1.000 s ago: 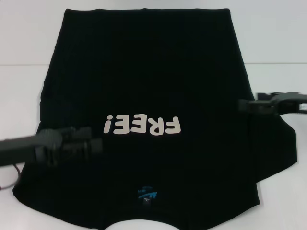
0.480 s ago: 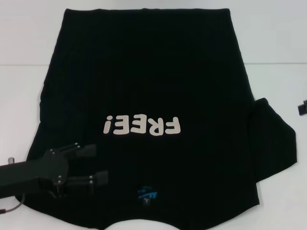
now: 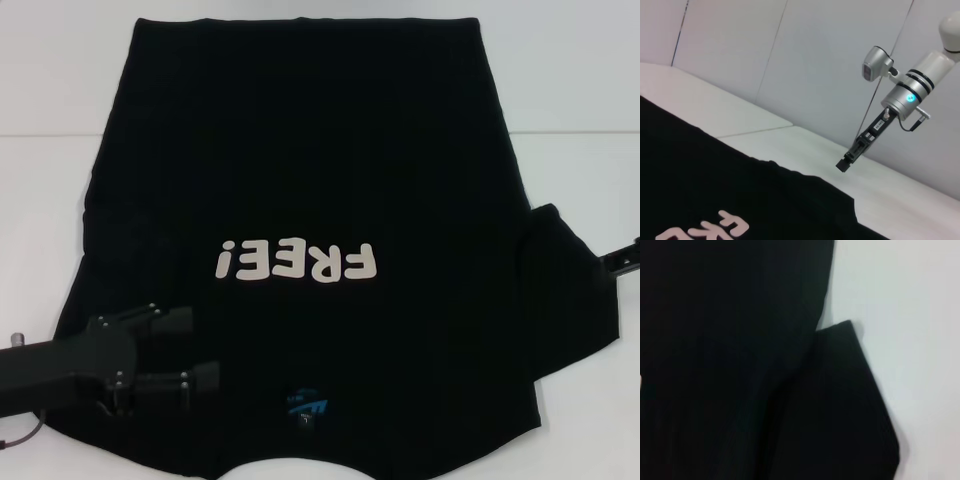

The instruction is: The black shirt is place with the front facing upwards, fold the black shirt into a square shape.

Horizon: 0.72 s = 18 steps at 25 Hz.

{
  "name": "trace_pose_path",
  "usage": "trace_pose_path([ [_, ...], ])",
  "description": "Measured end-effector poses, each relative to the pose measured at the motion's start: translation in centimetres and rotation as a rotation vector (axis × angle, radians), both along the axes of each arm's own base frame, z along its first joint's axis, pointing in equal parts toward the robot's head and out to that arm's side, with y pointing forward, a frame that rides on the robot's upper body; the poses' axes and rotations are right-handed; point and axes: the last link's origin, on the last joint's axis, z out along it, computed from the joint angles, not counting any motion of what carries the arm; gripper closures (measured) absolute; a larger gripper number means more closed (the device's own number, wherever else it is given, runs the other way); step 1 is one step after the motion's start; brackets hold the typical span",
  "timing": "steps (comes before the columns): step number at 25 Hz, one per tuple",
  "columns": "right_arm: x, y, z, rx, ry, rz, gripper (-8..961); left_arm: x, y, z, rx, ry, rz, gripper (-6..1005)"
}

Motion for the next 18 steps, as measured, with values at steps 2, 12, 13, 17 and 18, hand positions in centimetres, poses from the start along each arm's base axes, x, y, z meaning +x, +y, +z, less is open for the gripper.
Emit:
trace_pose_path([
  [2, 0.0, 0.2, -0.9, -0.011, -0.012, 0.004, 79, 0.0, 0.0, 0.0, -0.001, 0.003, 0.001, 47],
  [12, -0.1, 0.7, -2.4, -0.012, -0.039, 0.02, 89, -0.1, 0.0, 0.0, -0.003, 0.006, 0.003, 47],
  [13, 0.0, 0.7, -2.4, -0.005, -0.041, 0.02, 90, -0.1, 0.0, 0.0, -0.003, 0.006, 0.003, 47],
  [17, 0.2, 0.9, -2.3, 0.013, -0.048, 0.02, 94, 0.0, 0.1, -0.1, -0.004, 0.008, 0.001, 47],
  [18, 0.2, 0.9, -2.4, 0.013, -0.049, 0.019, 95, 0.0, 0.1, -0.1, -0.004, 0.008, 0.001, 47],
])
